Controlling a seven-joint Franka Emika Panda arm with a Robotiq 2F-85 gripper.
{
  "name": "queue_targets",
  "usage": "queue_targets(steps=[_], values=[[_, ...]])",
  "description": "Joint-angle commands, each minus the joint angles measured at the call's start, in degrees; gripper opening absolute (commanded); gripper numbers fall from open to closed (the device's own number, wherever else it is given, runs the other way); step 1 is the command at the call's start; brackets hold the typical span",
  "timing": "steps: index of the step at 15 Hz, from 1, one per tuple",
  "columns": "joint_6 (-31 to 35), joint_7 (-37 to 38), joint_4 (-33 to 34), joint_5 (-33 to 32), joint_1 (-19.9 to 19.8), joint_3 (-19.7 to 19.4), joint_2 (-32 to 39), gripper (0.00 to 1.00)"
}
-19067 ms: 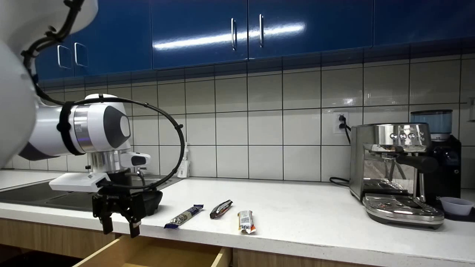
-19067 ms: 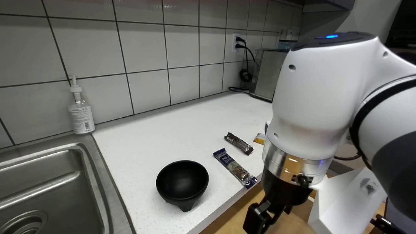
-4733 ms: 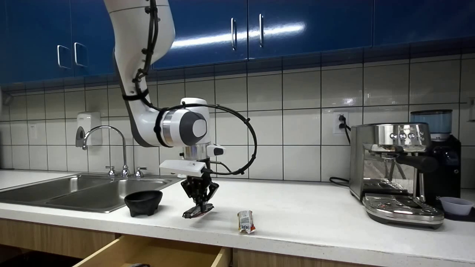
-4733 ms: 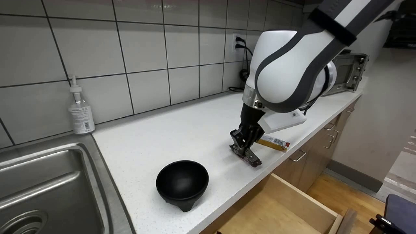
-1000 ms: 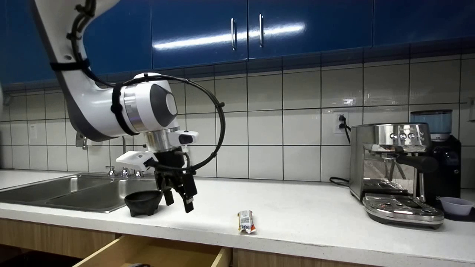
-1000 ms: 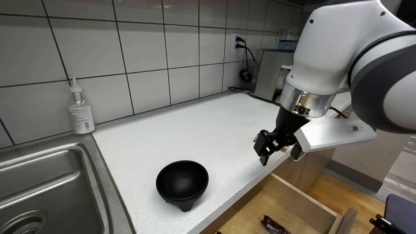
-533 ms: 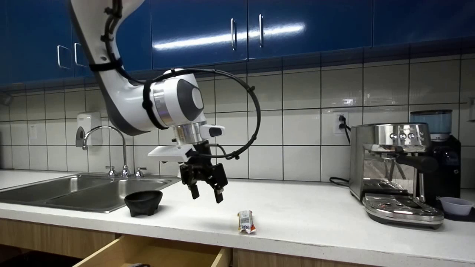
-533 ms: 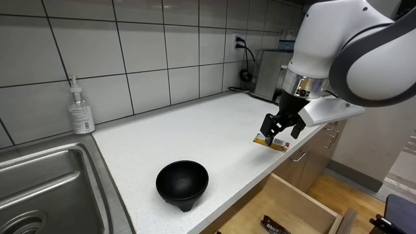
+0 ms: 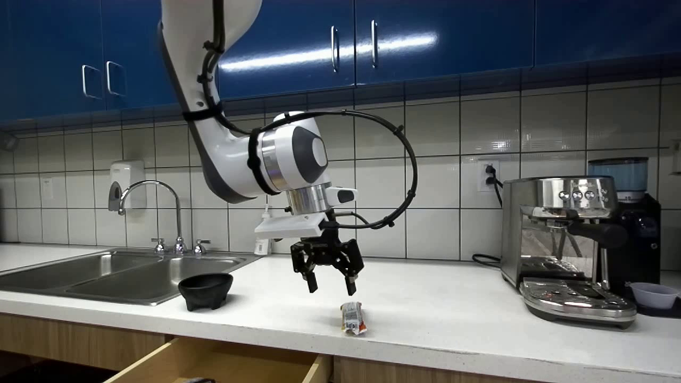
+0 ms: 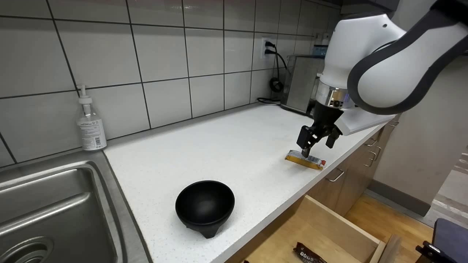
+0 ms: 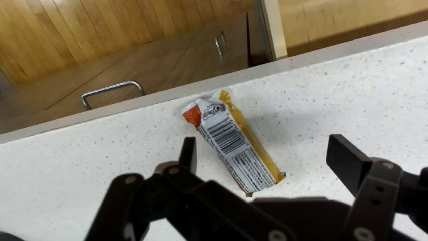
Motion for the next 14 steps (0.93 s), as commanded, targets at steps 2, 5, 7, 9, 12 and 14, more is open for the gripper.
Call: queue_targets(steps=[2,5,7,9,12,14], values=[[0.7,-8.9,5.4,5.3,-1.0,-0.9,5.9,1.00],[0.3,-12.5,8.5,8.8,-1.2,-1.0,9.2,1.00],[-0.2,-15.0,10.7,11.4,-1.6,-0.4,11.4,1.00],[-0.6,-17.8,12.5,13.5,-2.1,0.2,13.2,1.00],[-1.7,-20.2,15.2,14.3,-2.0,0.4,16.0,1.00],[-2.3,-21.2,16.7,14.1,-1.9,0.5,17.5,1.00]])
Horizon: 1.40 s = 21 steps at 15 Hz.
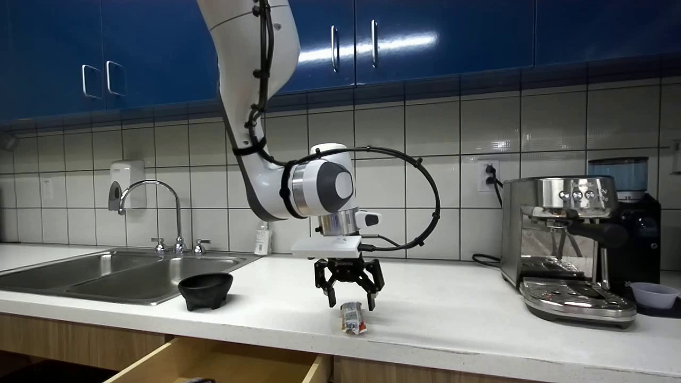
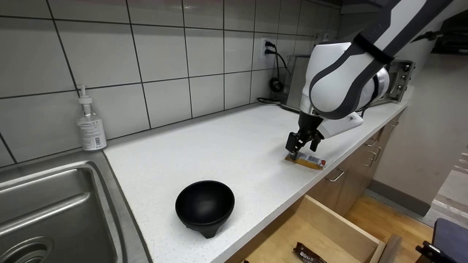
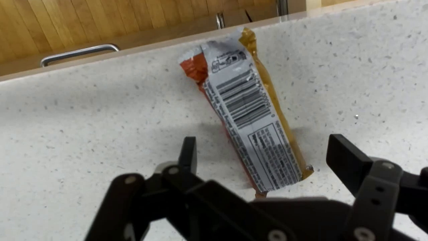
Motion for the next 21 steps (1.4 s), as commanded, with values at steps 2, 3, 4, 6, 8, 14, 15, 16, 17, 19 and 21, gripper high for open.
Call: queue_targets(steps=[2,3,4,6,8,14,15,16,17,19,21], values=[[-2.6,-4.3,4.7,1.0,-1.4,1.6,3.5,1.00],[-2.6,-4.6,5.0,1.0,-1.4,1.6,3.9,1.00],[-2.5,-4.7,5.3,1.0,-1.4,1.7,4.1,0.75],[-2.3,-5.1,5.6,0.9,-1.4,1.6,4.4,0.65],[-2.2,-5.1,5.8,0.7,-1.4,1.4,4.3,0.49],[-1.4,-4.5,5.3,0.6,-1.2,1.1,2.5,0.19],[-1.2,-4.4,5.1,0.5,-1.0,1.1,2.1,0.19],[-1.0,-4.1,4.6,0.3,-0.8,1.0,1.6,0.19],[-0.8,-3.8,4.2,0.0,-0.5,0.8,1.1,0.19],[-0.5,-3.0,3.0,-0.2,0.1,0.6,-0.1,0.19],[0.7,-2.3,1.3,-0.3,0.5,0.4,-1.5,0.19]])
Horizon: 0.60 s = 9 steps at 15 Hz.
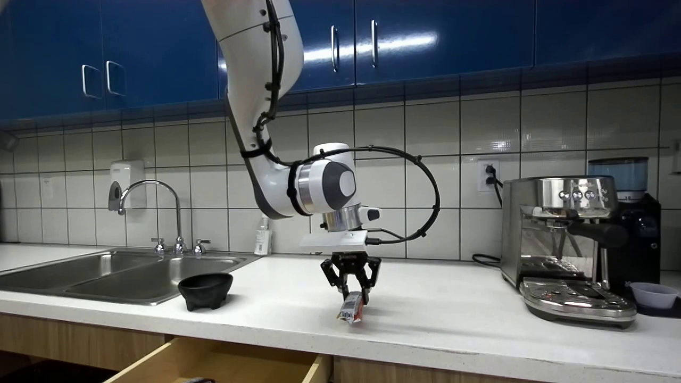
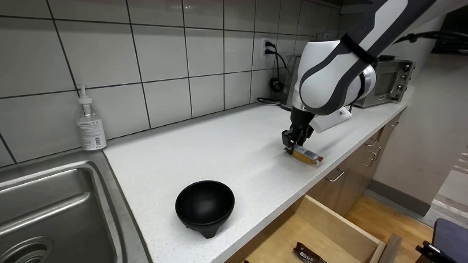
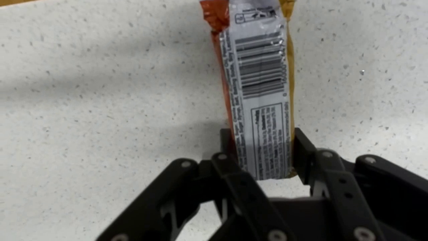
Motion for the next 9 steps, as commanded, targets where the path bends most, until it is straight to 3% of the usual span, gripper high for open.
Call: queue_targets(steps=[1,9], values=[[1.2,1.2,-4.7,-0.5,0.8,-0.1,-4.7,0.19],[3.5,8.3,-16.3,-1.5,4.2,-0.9,-12.4,0.19]])
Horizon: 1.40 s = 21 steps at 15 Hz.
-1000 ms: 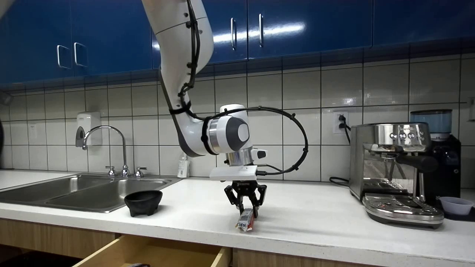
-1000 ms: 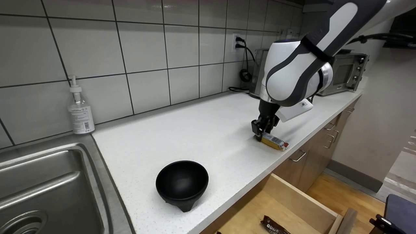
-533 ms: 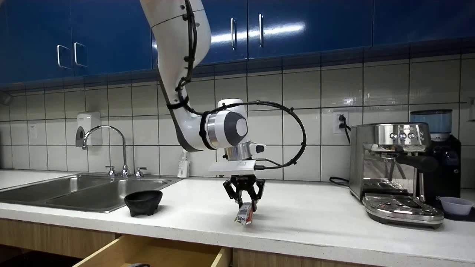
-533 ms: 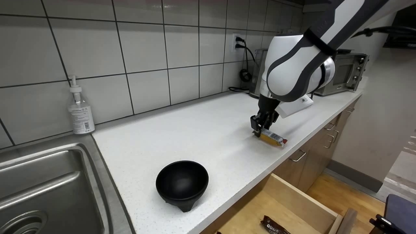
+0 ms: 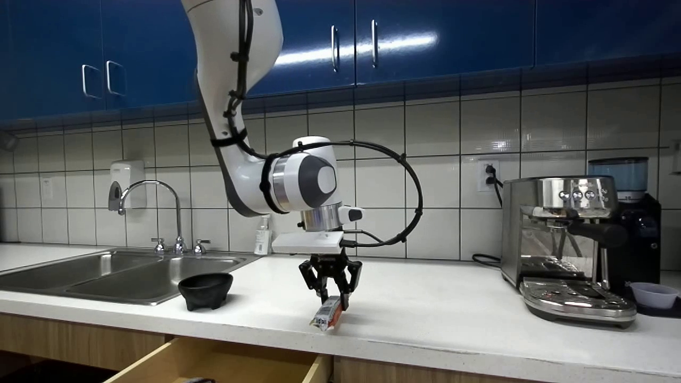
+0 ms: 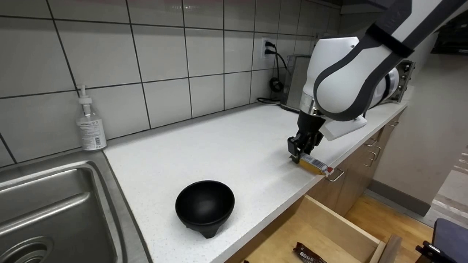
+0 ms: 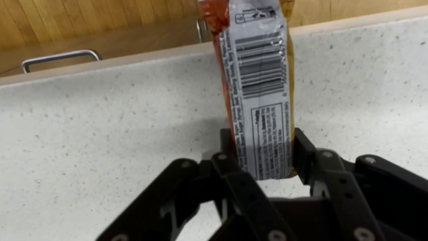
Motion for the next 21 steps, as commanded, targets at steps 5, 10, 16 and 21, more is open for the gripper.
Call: queue_targets(steps=[5,10,16,21], values=[[2.5,11.8,-13.1,-4.9,4.3,-1.3,-10.4,0.19],[2.0,19.5,-18.9,-7.9,5.2,0.4,-14.0,0.19],[4.1,20.7,-23.2,-3.7,5.9,4.1,-12.9,0.19],[7.1,18.1,-24.9,1.6,5.9,6.0,-11.3,0.19]])
